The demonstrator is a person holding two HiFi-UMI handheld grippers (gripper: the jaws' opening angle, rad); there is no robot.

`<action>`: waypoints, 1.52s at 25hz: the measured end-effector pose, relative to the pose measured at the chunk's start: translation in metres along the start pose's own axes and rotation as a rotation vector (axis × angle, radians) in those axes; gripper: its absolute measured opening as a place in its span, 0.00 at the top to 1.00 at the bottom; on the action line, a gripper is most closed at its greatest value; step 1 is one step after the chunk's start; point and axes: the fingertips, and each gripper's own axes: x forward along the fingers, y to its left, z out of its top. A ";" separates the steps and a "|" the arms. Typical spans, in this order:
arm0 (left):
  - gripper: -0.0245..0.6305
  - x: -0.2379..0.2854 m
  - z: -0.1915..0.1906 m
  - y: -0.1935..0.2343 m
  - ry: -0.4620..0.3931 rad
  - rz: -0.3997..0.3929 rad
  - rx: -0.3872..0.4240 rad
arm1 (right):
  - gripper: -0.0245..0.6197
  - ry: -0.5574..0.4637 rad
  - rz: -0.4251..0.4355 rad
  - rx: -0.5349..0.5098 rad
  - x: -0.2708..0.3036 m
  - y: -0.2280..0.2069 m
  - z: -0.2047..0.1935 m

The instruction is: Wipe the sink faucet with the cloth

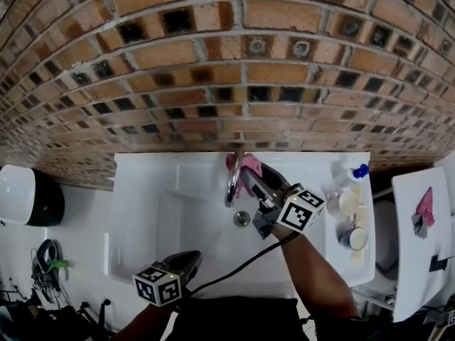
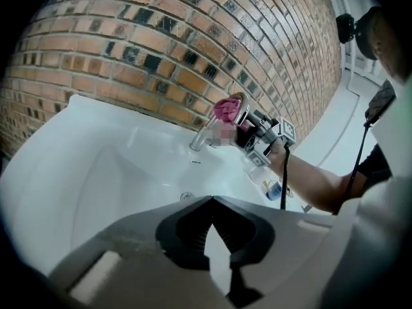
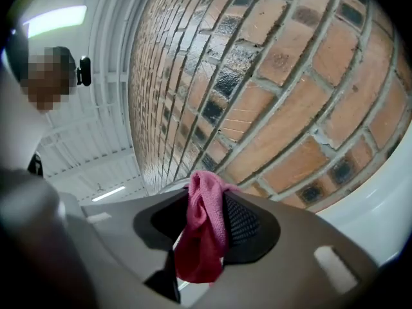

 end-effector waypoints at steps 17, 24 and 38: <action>0.95 -0.010 -0.014 -0.015 -0.027 0.007 -0.010 | 0.74 0.052 0.276 0.119 -0.016 0.030 -0.012; 0.95 -0.015 -0.023 -0.016 -0.031 0.005 -0.015 | 0.74 0.146 0.269 0.013 -0.022 0.037 -0.027; 0.95 -0.017 -0.018 -0.013 -0.034 -0.014 0.007 | 0.74 0.317 0.170 -0.167 -0.051 0.040 -0.059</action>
